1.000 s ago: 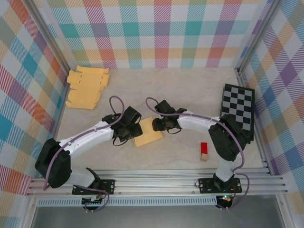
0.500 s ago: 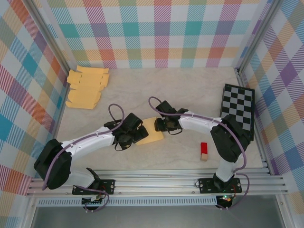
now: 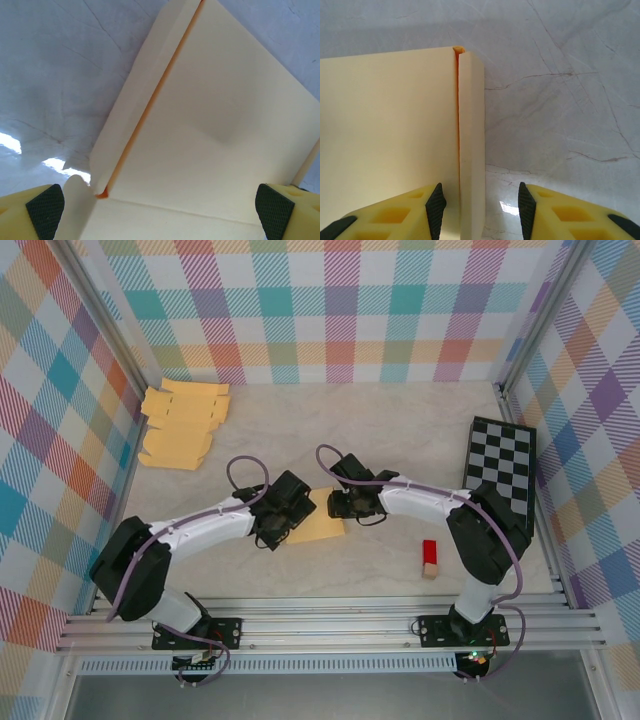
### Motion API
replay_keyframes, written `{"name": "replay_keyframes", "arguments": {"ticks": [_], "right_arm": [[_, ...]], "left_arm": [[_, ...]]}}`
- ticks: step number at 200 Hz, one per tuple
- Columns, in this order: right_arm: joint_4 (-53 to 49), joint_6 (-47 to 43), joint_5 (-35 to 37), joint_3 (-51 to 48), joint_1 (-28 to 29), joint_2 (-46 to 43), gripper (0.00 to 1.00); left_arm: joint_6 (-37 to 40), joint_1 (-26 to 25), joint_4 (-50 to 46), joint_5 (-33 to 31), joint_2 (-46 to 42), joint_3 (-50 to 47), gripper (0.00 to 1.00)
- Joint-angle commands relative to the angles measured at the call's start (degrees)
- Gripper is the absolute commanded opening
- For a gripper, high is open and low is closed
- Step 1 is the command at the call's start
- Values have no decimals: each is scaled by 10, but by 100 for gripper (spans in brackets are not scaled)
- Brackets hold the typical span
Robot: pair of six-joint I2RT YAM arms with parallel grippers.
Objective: Fold the paper box
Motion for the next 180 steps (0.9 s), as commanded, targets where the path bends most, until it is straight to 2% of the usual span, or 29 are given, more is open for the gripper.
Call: {"name": "replay_keyframes", "arguments": {"ticks": [1, 39, 180], "right_arm": [[-21, 4, -5, -15, 5, -4, 46], [-14, 0, -6, -25, 5, -5, 46], [2, -13, -16, -38, 5, -4, 47]], "left_arm": [[-31, 6, 54, 1, 13, 2, 100], [-10, 11, 7, -7, 43, 51, 100], [-5, 22, 10, -24, 90, 29, 100]]}}
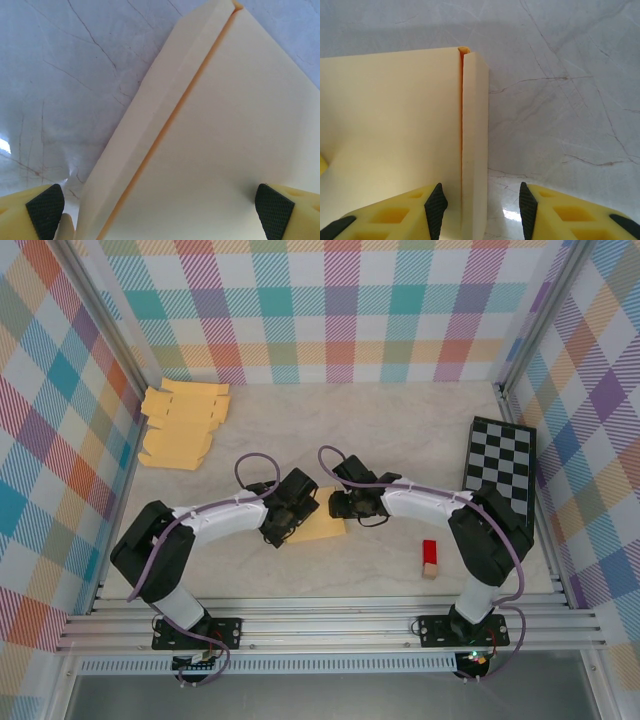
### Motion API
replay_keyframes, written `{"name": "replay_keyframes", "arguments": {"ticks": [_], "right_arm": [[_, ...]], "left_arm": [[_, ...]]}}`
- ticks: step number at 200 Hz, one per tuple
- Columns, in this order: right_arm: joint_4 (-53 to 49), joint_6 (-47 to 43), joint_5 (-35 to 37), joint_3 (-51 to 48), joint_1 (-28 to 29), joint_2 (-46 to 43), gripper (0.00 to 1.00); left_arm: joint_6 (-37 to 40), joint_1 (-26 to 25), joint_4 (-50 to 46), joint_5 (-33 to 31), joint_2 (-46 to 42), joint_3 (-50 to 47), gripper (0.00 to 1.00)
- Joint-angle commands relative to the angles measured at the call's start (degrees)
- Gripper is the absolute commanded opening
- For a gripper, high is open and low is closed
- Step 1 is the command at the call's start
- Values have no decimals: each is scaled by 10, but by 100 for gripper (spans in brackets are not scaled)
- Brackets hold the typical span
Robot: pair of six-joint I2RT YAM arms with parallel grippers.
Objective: Fold the paper box
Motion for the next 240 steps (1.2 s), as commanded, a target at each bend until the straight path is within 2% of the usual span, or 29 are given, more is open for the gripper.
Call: {"name": "replay_keyframes", "arguments": {"ticks": [1, 31, 85, 147, 240], "right_arm": [[-24, -8, -17, -18, 6, 5, 47], [-22, -12, -20, -19, 6, 6, 47], [-20, -17, -19, -24, 5, 4, 47], [-25, -23, -36, -17, 5, -16, 51], [-91, -41, -36, 10, -15, -100, 56]], "left_arm": [[4, 10, 8, -8, 16, -3, 100], [-5, 11, 44, 5, 25, -10, 100], [1, 11, 42, 14, 49, 0, 98], [23, 12, 18, -15, 60, -23, 98], [52, 20, 17, -19, 69, -27, 98]]}}
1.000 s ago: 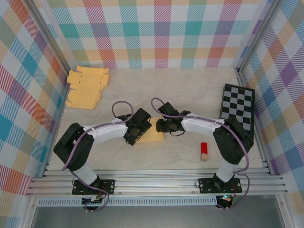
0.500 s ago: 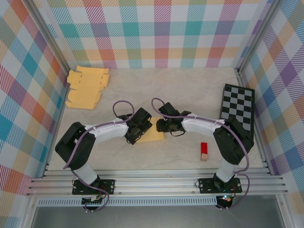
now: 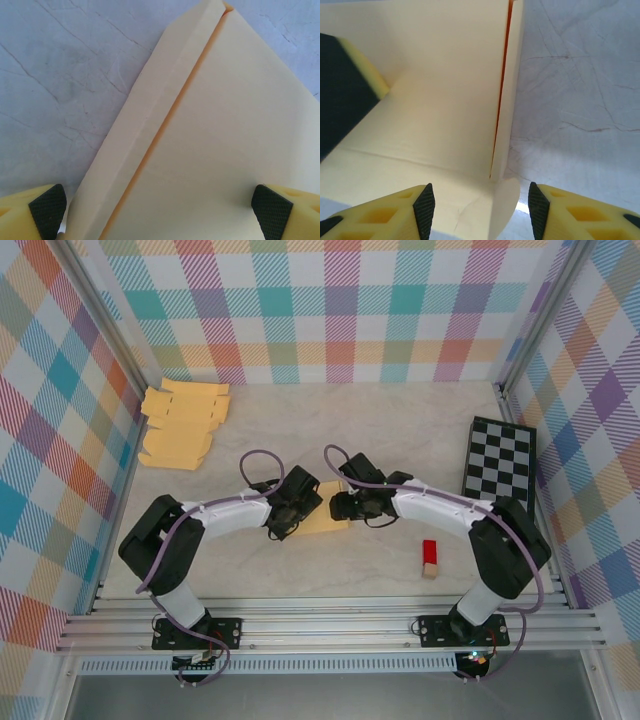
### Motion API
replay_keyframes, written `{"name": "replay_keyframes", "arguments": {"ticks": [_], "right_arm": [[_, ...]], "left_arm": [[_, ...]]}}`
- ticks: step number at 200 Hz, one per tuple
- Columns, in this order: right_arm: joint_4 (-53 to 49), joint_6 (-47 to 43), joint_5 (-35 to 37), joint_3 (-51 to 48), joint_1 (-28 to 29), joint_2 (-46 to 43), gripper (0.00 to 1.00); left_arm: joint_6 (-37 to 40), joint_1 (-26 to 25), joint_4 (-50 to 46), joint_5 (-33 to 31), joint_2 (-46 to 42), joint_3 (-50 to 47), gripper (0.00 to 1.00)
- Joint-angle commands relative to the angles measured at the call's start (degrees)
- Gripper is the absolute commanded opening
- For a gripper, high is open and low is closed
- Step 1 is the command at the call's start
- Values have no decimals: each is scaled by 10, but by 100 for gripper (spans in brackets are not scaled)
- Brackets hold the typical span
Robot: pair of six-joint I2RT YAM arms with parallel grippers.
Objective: Fold the paper box
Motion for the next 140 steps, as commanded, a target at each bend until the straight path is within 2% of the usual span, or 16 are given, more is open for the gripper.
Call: {"name": "replay_keyframes", "arguments": {"ticks": [1, 38, 67, 140], "right_arm": [[-32, -12, -6, 14, -9, -31, 55], [-19, -4, -26, -10, -27, -36, 54], [30, 15, -73, -32, -44, -22, 52], [39, 37, -122, -42, -44, 24, 46]], "left_arm": [[15, 10, -57, -9, 37, -26, 98], [18, 11, -56, -9, 37, -28, 97], [17, 11, -55, -10, 36, -32, 97], [16, 12, -54, -8, 39, -39, 96]]}}
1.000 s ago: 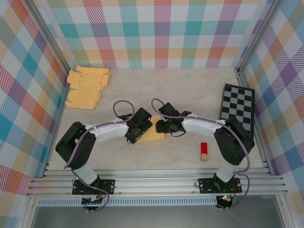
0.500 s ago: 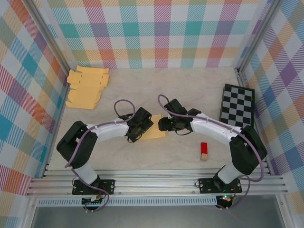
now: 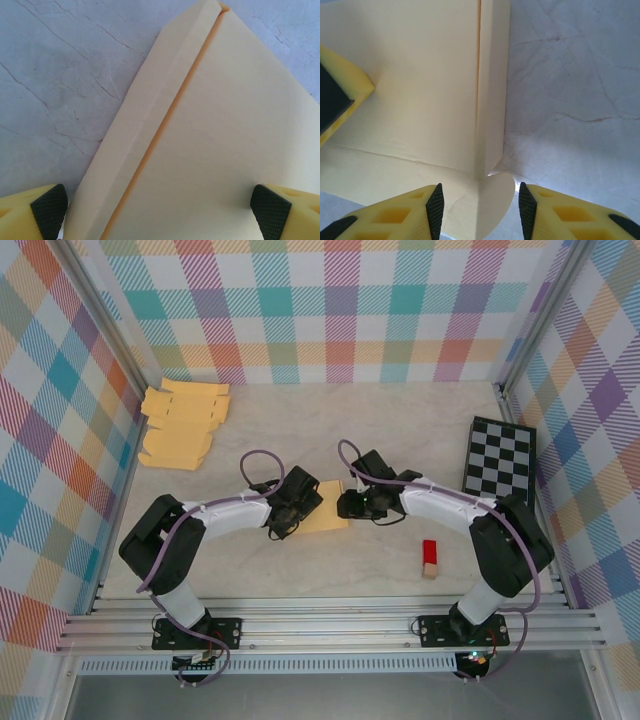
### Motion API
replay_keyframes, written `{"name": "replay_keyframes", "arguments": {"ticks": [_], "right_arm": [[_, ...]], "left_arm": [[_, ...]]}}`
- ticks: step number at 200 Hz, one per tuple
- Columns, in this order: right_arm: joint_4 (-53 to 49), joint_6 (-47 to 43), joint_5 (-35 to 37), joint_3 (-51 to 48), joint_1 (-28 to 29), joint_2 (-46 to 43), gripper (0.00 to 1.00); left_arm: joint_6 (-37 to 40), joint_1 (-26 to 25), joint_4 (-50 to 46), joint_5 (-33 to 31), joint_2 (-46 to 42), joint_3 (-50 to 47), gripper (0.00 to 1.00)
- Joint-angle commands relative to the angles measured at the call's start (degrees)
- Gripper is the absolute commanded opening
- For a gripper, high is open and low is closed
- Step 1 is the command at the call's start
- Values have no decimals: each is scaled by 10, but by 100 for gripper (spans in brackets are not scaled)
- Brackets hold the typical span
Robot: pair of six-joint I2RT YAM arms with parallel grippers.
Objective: Fold the paper box
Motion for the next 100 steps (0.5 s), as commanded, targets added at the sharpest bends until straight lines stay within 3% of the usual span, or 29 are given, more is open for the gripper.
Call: {"name": "replay_keyframes", "arguments": {"ticks": [1, 100], "right_arm": [[9, 15, -34, -9, 1, 13, 46], [31, 27, -91, -9, 1, 35, 44]], "left_arm": [[9, 11, -72, -9, 39, -32, 96], [9, 12, -76, -5, 51, -25, 96]]}}
